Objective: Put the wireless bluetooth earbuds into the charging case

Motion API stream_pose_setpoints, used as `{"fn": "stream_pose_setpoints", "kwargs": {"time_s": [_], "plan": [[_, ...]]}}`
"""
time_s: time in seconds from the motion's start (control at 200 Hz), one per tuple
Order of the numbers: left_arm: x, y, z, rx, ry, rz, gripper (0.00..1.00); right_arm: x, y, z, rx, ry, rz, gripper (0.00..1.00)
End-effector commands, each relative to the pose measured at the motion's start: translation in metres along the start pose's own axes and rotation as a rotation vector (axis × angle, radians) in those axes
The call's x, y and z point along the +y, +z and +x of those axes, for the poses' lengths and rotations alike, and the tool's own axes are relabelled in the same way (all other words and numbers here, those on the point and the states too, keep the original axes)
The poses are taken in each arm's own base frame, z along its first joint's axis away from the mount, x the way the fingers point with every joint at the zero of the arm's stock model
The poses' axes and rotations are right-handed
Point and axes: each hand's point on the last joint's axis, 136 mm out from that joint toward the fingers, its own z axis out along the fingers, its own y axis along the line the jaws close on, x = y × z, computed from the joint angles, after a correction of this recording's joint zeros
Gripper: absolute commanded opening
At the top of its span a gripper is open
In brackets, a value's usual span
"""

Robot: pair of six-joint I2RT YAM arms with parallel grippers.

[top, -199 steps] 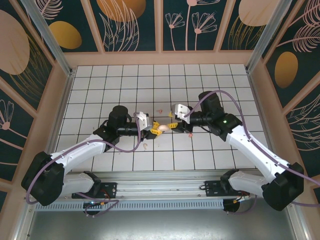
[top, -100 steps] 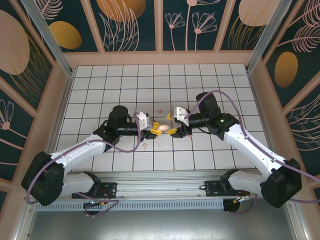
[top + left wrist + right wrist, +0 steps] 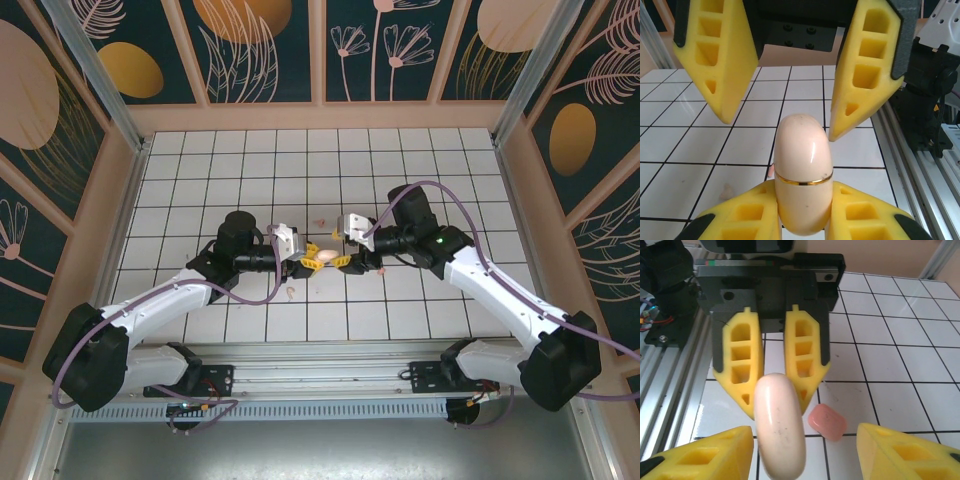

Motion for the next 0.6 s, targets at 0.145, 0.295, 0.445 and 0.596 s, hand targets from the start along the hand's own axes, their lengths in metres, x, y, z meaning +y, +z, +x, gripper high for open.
{"fn": "stream_pose_setpoints", "kwargs": {"time_s": [0.145,0.295,0.445,0.596], "plan": [[-0.001,0.0,-0.017,-0.039,0.043,0.018,0.22,-0.03,-0.002,-0.009,-0.003,-0.002,0.145,0.55],[-0.002,-0.001,-0.017,-0.041,0.046,0.019,0.22,-0.04,-0.003,-0.008,0.005,0.01,0.195,0.54],[-0.002,-0.001,-0.017,-0.04,0.046,0.017,0.22,-0.045,-0.004,-0.005,0.008,0.026,0.227,0.55],[-0.002,-0.001,-0.017,-0.038,0.048,0.015,0.22,-0.049,-0.006,-0.005,0.005,0.033,0.251,0.54]]}}
